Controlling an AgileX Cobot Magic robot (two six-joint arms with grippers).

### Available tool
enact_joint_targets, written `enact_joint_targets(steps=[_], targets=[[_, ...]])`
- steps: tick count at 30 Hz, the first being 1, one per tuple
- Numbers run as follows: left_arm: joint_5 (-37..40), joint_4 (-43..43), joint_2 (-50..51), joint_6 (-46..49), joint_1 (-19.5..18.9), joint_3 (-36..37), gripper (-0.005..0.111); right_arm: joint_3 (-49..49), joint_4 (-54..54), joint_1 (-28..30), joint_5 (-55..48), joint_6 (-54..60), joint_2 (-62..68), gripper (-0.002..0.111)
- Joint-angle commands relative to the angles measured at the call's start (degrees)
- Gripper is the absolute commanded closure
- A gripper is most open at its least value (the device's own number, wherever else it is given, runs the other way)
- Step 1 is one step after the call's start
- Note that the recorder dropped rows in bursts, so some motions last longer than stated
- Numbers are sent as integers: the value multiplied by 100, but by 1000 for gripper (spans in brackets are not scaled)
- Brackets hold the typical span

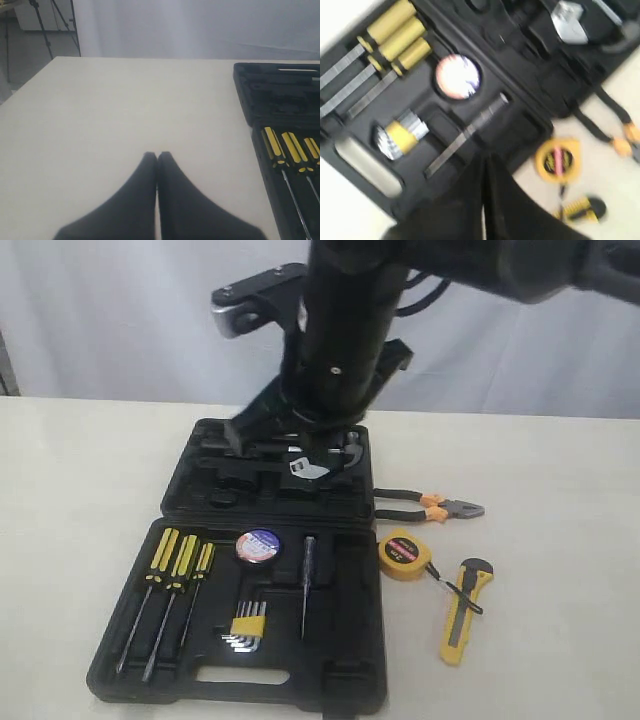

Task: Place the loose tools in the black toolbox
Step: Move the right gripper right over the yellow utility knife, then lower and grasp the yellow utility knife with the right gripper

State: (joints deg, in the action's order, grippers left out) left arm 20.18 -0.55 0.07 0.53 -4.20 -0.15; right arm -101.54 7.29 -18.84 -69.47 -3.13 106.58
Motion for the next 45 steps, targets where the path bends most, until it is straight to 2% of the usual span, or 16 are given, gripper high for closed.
enact_joint_targets(steps=[1, 5, 8, 12, 16, 22, 27, 33, 39, 41, 43, 45], targets=[[-57, 55, -7, -11, 27, 15, 107, 1224, 224, 332, -50, -198, -1150, 109], [-57, 55, -7, -11, 27, 15, 107, 2310, 224, 874, 174, -603, -2196, 109], [-57, 55, -7, -11, 27, 15, 107, 3012, 165, 1189, 329, -466, -2687, 109], [-57, 55, -7, -11, 27, 15, 107, 3650, 233, 1276, 956, -300, -2824, 109], [-57, 55, -7, -11, 27, 15, 107, 4064, 245, 1276, 1859, -1081, -2589, 109], [-57, 55, -7, -11, 27, 15, 107, 4171, 1610, 1276, 2358, -3261, -1710, 109], [-57, 55, -7, -11, 27, 15, 107, 4171, 1567, 1276, 2407, -3701, -908, 108], [-57, 55, -7, -11, 27, 15, 107, 4171, 2153, 1347, 2507, -5244, -296, 108], [-57, 55, -7, -11, 27, 15, 107, 4171, 1818, 1593, 3072, -5338, -237, 108], [-57, 55, -7, -11, 27, 15, 107, 4171, 1805, 1607, 3072, -5338, -237, 98], [-57, 55, -7, -11, 27, 15, 107, 4171, 1819, 1607, 3112, -5322, -237, 84], [-57, 55, -7, -11, 27, 15, 107, 4171, 1819, 1607, 3125, -5477, -237, 63]])
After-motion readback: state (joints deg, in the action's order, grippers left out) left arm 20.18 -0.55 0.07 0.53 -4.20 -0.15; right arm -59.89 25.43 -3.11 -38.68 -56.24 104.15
